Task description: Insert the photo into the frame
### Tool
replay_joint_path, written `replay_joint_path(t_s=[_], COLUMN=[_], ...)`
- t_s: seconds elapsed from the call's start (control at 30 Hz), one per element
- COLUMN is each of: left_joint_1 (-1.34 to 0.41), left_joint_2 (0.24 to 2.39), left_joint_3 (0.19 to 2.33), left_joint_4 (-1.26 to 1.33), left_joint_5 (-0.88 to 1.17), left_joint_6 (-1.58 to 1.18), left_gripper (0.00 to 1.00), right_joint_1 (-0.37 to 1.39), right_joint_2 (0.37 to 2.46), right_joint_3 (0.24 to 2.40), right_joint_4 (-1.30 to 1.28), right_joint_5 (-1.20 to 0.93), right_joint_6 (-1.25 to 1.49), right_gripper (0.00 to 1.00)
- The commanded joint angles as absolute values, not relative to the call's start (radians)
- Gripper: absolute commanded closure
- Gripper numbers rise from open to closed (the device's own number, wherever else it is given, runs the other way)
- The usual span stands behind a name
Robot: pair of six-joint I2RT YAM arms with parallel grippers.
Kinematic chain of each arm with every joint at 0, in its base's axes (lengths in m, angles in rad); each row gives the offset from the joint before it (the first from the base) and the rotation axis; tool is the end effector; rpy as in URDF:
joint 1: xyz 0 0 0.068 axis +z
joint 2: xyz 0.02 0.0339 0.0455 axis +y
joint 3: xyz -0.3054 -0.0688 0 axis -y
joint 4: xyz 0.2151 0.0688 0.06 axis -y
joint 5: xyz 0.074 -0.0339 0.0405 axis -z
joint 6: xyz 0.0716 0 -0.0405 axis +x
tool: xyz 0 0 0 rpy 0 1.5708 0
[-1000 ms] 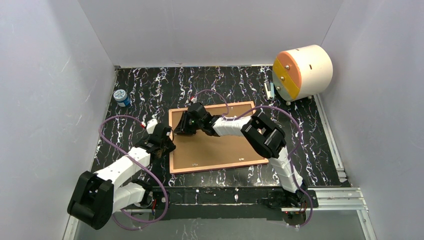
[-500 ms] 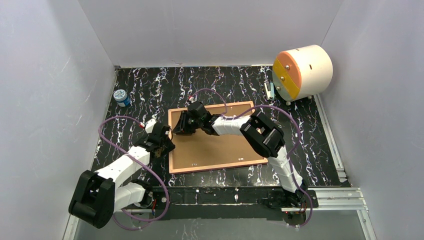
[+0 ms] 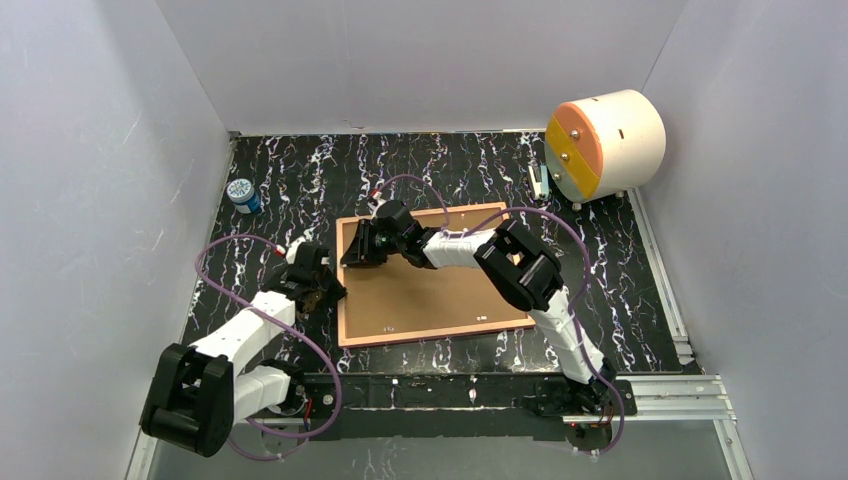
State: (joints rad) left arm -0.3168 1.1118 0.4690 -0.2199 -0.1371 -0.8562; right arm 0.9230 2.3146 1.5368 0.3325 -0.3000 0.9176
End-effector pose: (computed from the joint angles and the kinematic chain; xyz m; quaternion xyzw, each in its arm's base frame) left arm 0.1808 -0.0490 0.1963 -0.2722 0.8956 -0.1379 0.3236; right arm 0.3154 0.4519 0.1687 -0.0820 0.8361 0.4963 0.2189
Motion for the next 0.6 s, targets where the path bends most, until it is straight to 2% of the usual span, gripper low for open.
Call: replay_joint_path(t_s=[0.0, 0.2, 0.57], left_joint_1=[-0.294, -0.281, -0.269], left_joint_2=[1.118, 1.126, 1.124], left_joint_3=[0.442, 0.440, 0.441], left_joint_4=[-0.250, -0.241, -0.244], left_joint_5=[-0.103, -0.088, -0.081], left_joint_6=[-0.861, -0.858, -0.846], left_gripper=[0.80, 0.80, 0.80], right_joint_1=[0.940, 0.942, 0.926], right_joint_2=[2.386, 2.417, 2.384], right_joint_3=[1.531, 1.539, 1.592], right_joint_4=[0.275, 0.304, 0.255], right_joint_5=[-0.339, -0.413, -0.387], right_joint_6=[0.880, 0.870, 0.842], right_gripper=[0.65, 0.68, 0.67])
